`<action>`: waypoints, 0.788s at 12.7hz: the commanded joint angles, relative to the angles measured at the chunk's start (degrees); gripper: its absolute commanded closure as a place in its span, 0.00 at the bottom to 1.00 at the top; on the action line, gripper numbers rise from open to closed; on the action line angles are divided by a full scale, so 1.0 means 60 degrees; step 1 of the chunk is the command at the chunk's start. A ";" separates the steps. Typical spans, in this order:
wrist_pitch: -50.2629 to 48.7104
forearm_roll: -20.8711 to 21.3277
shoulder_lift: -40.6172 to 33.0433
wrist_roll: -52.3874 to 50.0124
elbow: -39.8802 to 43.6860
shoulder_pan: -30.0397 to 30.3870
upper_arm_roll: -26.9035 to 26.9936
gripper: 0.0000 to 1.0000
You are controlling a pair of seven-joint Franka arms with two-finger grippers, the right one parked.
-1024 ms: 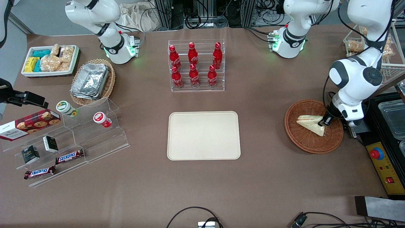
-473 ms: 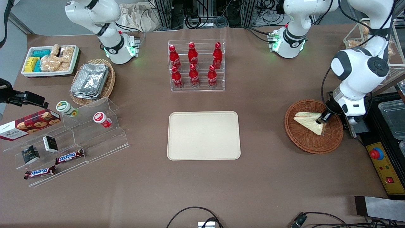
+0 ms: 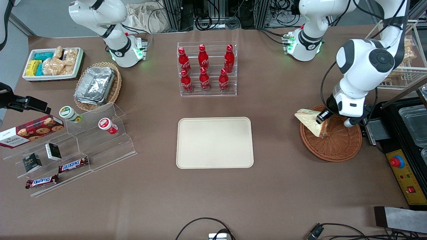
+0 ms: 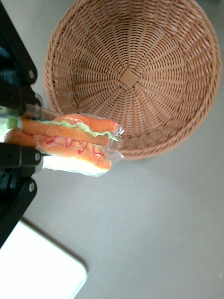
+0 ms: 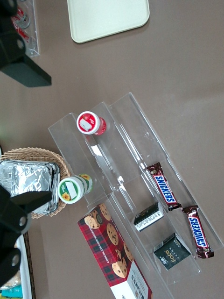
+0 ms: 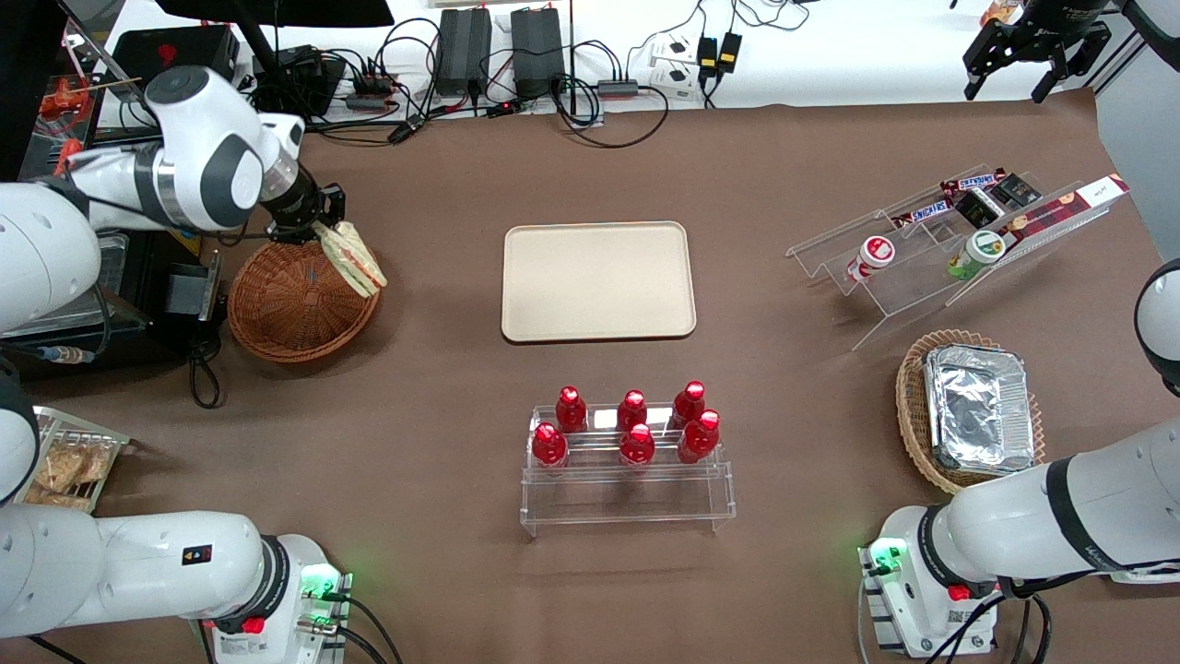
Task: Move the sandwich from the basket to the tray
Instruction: 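Lift the sandwich with the left gripper and carry it over the cream tray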
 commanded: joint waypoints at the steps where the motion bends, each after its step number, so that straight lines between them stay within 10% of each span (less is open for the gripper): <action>1: -0.1270 0.0463 0.0251 -0.0152 0.1378 0.0040 -0.0686 0.83; 10: -0.2192 0.2950 0.3178 -0.1835 0.4512 -0.0807 -0.2828 0.82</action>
